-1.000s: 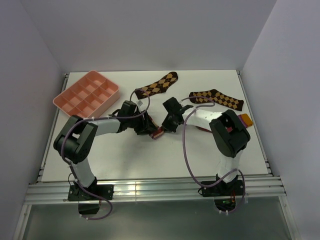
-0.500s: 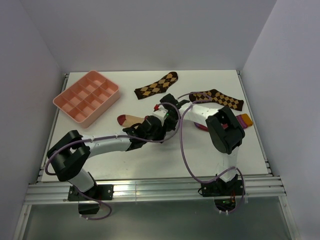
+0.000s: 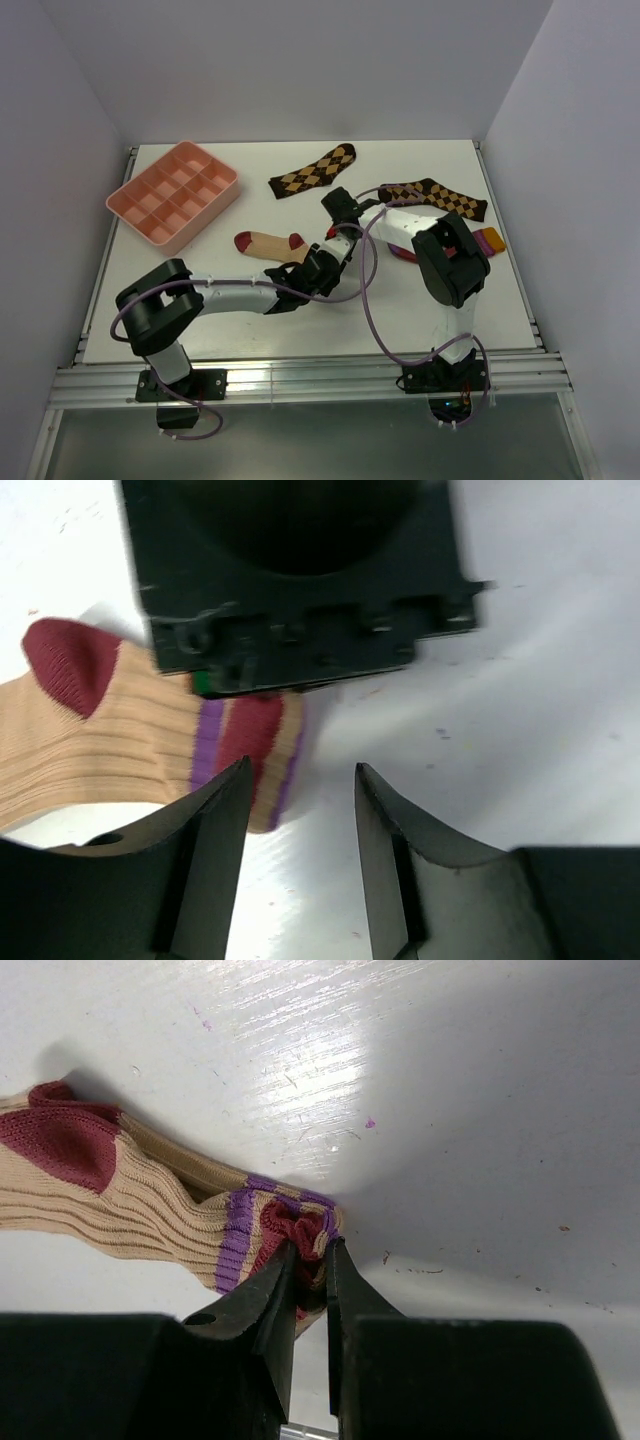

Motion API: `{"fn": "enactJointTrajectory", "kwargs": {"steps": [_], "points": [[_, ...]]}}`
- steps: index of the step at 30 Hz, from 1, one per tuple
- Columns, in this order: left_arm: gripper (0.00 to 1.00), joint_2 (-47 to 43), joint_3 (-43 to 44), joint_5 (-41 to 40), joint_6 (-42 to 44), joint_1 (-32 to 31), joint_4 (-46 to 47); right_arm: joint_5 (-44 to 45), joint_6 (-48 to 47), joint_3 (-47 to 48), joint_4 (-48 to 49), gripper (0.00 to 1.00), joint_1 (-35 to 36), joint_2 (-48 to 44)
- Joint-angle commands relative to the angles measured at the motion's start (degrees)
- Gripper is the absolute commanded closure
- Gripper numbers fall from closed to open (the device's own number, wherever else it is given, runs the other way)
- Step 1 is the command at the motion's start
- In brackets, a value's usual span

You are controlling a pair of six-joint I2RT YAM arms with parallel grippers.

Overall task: Roll the socks
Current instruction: Roll the sock at the center of the board.

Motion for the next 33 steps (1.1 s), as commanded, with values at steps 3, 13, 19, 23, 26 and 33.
{"fn": "enactJointTrajectory", "kwargs": {"steps": [3, 13, 19, 23, 26, 33], "points": [[0.51, -5.6, -2.9, -2.2, -0.3, -1.3, 4.5, 0.4, -0.7, -1.1, -2.5, 1.00, 0.2, 1.8], [0.51, -4.9, -4.3, -2.2, 2.7, -1.5, 5.7, -0.2, -0.4, -0.8, -2.0, 1.00, 0.0, 2.4], [0.51, -1.3, -4.9, -3.7, 3.3, -1.5, 6.0, -0.7, -0.1, -0.8, -1.9, 1.00, 0.0, 2.7], [0.52, 1.6, -4.6, -4.6, 2.7, -1.5, 5.3, -0.8, 0.1, -0.9, -1.6, 1.00, 0.0, 2.8], [0.52, 3.0, -4.4, -6.1, 1.7, -1.5, 4.2, -1.0, 0.1, -0.8, -1.6, 1.00, 0.0, 3.0], [0.56, 5.9, -3.5, -7.6, -1.6, -1.5, 0.6, -1.9, 0.0, -1.3, -0.5, 1.00, 0.0, 2.6]]}}
